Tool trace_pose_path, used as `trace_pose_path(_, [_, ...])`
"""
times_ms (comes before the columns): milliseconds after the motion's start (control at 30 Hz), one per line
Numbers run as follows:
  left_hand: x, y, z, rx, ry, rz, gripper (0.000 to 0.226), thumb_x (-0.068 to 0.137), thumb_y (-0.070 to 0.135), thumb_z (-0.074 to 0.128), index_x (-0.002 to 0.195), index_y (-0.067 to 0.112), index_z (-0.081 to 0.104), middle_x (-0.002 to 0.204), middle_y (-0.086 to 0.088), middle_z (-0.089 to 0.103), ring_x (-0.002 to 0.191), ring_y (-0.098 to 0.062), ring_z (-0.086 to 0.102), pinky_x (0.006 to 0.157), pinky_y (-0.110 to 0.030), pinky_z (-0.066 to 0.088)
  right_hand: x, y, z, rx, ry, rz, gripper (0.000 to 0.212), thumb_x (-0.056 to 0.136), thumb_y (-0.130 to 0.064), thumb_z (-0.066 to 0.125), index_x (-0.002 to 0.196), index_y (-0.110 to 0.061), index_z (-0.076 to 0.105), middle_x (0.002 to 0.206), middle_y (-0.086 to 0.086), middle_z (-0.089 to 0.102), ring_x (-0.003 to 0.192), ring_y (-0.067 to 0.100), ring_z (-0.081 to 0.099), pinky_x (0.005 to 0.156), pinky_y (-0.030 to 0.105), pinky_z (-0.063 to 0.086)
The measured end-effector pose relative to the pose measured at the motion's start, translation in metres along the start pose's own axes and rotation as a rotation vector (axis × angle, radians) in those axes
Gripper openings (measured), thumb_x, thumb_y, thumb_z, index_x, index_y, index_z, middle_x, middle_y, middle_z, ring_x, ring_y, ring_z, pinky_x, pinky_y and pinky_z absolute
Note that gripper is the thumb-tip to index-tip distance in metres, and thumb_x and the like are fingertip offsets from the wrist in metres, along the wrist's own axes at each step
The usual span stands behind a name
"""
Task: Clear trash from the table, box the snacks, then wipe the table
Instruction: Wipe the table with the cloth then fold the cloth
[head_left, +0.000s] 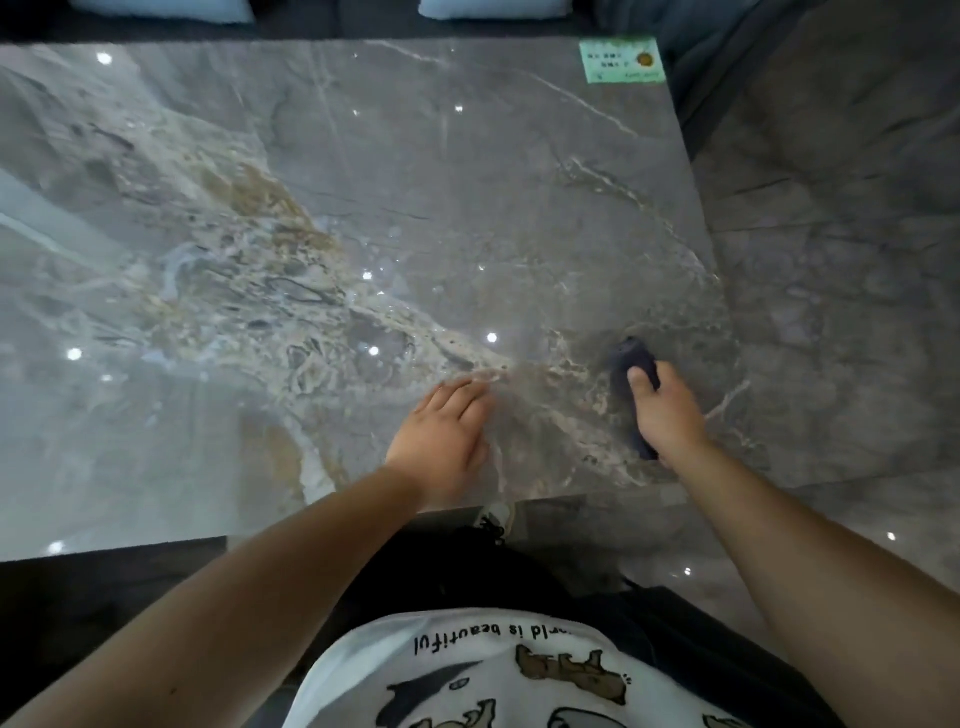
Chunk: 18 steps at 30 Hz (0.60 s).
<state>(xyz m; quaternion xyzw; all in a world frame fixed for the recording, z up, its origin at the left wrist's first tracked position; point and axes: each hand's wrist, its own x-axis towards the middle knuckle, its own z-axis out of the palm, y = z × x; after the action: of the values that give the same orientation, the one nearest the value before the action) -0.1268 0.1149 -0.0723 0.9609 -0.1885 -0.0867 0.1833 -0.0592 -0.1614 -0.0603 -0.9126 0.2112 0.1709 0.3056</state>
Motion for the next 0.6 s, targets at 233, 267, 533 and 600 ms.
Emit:
trace_pose_path(233, [-0.08,-0.126,-0.052,-0.072,0.218,-0.504,0.039,0.089,0.021,0.054,0.126,0.009,0.056,0.132,-0.013,0.054,0.119,-0.036,0.048,0.101,-0.044,0.039,-0.015,-0.149,0.069,0.621,-0.388,-0.018,0.027,0.097,-0.034,0.045,0.107,-0.012,0.057,0.088,0.011,0.059,0.069,0.021,0.057,0.06,0.029,0.043])
trace_pose_path(267, [-0.093,-0.145,-0.057,-0.058,0.256,-0.568,0.039,0.089,0.02,0.056,0.126,0.007,0.056,0.132,-0.015,0.054,0.119,-0.037,0.048,0.101,-0.045,0.039,-0.017,-0.171,0.084,0.64,-0.435,-0.057,0.031,0.097,-0.034,0.045,0.109,-0.008,0.056,0.084,0.011,0.057,0.063,0.019,0.054,0.055,0.027,0.04])
trace_pose_path(533, [-0.18,-0.278,-0.088,0.04,0.4,-0.963,0.04,0.09,0.022,0.053,0.126,0.005,0.053,0.14,-0.022,0.045,0.125,-0.044,0.041,0.104,-0.053,0.033,-0.022,-0.34,0.209,0.36,-0.42,-0.438,0.025,0.091,-0.047,0.045,0.099,-0.027,0.058,0.104,0.0,0.065,0.093,0.017,0.061,0.077,0.033,0.044])
trace_pose_path(600, [-0.193,-0.302,-0.088,0.058,0.405,-1.011,0.045,0.089,0.026,0.049,0.128,0.004,0.051,0.143,-0.025,0.042,0.132,-0.044,0.035,0.109,-0.054,0.026,-0.022,-0.373,0.232,0.172,-0.331,-0.603,0.03,0.088,-0.049,0.042,0.101,-0.026,0.056,0.102,0.003,0.063,0.093,0.022,0.058,0.077,0.034,0.043])
